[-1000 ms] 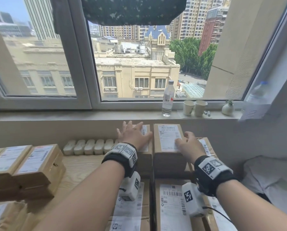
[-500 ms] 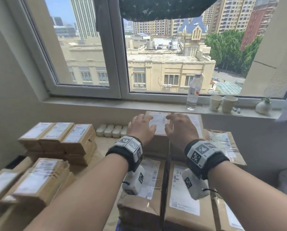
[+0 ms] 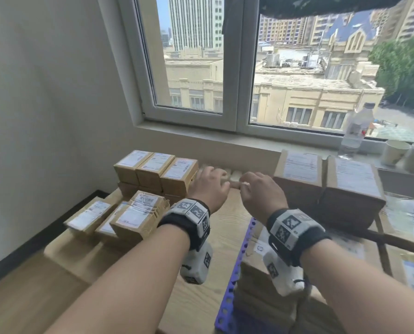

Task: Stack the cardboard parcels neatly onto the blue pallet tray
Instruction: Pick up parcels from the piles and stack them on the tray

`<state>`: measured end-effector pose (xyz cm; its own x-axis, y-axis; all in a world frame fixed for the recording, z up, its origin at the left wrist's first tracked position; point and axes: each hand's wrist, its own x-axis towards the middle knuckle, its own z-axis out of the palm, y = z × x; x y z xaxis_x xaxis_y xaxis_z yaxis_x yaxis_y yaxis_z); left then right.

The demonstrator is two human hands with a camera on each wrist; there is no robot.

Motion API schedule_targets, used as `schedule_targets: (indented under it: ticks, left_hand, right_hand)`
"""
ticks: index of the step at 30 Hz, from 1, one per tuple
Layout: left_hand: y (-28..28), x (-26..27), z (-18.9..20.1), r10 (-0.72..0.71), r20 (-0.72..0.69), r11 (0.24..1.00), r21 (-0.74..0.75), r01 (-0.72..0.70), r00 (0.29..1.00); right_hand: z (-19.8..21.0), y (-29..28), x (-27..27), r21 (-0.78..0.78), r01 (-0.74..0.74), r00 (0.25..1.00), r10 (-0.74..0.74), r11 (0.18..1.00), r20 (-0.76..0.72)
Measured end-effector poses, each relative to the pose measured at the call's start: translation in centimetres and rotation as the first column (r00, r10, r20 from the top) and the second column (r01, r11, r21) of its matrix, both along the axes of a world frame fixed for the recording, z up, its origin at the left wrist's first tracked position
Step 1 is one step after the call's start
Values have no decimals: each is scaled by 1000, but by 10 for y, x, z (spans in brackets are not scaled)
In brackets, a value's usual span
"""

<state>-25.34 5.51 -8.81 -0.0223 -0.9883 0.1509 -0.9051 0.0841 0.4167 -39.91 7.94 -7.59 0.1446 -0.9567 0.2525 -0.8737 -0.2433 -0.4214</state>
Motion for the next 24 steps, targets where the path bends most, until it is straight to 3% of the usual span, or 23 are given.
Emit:
schedule_targets:
  ticks: [14,24]
  left_hand:
    - [47,211,-32,104,-22,983,152,-100,994]
    - [43,275,-64,123,-71,967,231,-104,990]
  right_hand:
    - [-48,27,201,157,-14,999,20,987,-39]
    - [-82,29,260,289,99,994,-106,952,10]
